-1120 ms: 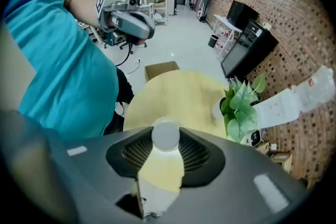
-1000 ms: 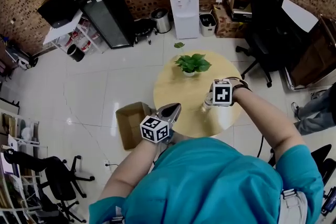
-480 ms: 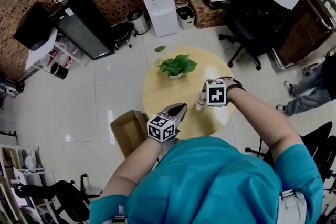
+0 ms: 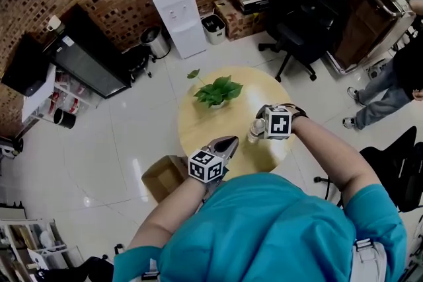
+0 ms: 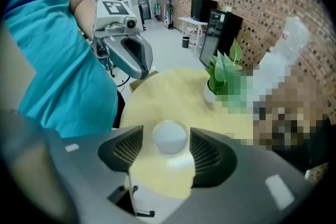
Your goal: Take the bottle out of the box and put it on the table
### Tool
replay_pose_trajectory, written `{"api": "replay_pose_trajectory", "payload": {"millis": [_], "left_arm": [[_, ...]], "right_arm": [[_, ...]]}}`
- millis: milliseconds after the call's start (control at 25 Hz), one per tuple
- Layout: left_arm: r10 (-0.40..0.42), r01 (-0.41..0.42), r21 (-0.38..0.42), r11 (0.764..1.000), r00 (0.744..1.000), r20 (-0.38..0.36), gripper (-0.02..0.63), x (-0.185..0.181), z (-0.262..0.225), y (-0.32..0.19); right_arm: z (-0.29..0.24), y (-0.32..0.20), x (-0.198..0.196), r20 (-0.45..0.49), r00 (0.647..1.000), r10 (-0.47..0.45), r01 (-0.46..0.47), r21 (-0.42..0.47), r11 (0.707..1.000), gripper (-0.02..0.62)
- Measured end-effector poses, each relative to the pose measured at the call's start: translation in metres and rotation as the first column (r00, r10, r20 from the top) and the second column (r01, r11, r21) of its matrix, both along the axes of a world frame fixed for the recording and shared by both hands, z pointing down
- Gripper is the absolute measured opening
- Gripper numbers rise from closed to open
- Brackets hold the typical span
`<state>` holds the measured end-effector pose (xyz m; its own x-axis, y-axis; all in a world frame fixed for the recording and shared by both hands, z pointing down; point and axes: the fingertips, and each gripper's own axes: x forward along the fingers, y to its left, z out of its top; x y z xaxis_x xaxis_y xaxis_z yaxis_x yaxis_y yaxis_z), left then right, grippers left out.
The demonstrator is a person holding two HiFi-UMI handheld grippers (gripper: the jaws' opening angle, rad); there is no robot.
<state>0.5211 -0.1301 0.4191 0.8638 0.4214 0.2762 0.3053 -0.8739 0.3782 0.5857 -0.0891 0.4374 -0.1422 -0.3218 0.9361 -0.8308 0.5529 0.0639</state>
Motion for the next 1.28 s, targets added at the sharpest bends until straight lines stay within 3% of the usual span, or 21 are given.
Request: {"api": "replay_pose_trajectory", "payload": {"millis": [120, 240, 320, 440, 560, 720, 880, 1000, 1160, 1240, 1280], "left_arm": [[0.023, -0.023, -0.015, 1.0, 1.0, -0.014, 0.0, -0.007, -0.009, -0.01], [0.041, -0.042, -0.031, 0.999, 0.999, -0.035, 0.0, -0.014, -0.016, -0.024], [0.047, -0.05, -0.048, 0.998, 0.997, -0.053, 0.0, -0.019, -0.018, -0.031], [0.053, -0.059, -0.068, 0.996, 0.995, -0.083, 0.0, -0.028, -0.017, -0.04], [0.041, -0.048, -0.076, 0.996, 0.995, -0.093, 0.0, -0.034, -0.014, -0.047], [0.006, -0.014, -0.089, 0.996, 0.996, -0.086, 0.0, -0.042, -0.021, -0.03], [-0.013, 0.008, -0.054, 0.999, 0.995, -0.095, 0.0, -0.048, -0.058, 0.004], [-0.05, 0.045, -0.046, 0.998, 0.994, -0.098, 0.0, -0.055, -0.092, 0.037], [-0.117, 0.111, -0.066, 0.992, 0.989, -0.093, 0.0, -0.054, -0.1, 0.106], [-0.139, 0.134, -0.061, 0.989, 0.986, -0.091, 0.0, -0.049, -0.094, 0.15], [-0.145, 0.141, -0.056, 0.988, 0.985, -0.091, 0.0, -0.045, -0.092, 0.172]], "right_arm": [[-0.009, -0.009, -0.024, 0.119, 0.992, 0.041, -0.05, 0.076, 0.996, 0.305], [-0.035, -0.018, -0.018, 0.168, 0.975, 0.142, -0.173, 0.186, 0.967, 0.308], [-0.057, -0.02, -0.009, 0.219, 0.953, 0.208, -0.266, 0.28, 0.922, 0.308], [-0.08, -0.011, 0.002, 0.327, 0.901, 0.286, -0.407, 0.407, 0.817, 0.307], [-0.094, 0.011, 0.003, 0.409, 0.853, 0.324, -0.501, 0.468, 0.728, 0.306], [-0.107, 0.058, -0.01, 0.473, 0.818, 0.327, -0.554, 0.5, 0.665, 0.297], [-0.135, 0.106, -0.023, 0.543, 0.79, 0.286, -0.588, 0.537, 0.605, 0.254], [-0.161, 0.144, -0.034, 0.608, 0.759, 0.232, -0.61, 0.541, 0.579, 0.192], [-0.167, 0.205, -0.036, 0.644, 0.753, 0.137, -0.586, 0.561, 0.584, 0.089], [-0.159, 0.238, -0.029, 0.651, 0.754, 0.084, -0.565, 0.578, 0.589, 0.006], [-0.154, 0.254, -0.024, 0.657, 0.751, 0.064, -0.559, 0.581, 0.592, 0.002]]}}
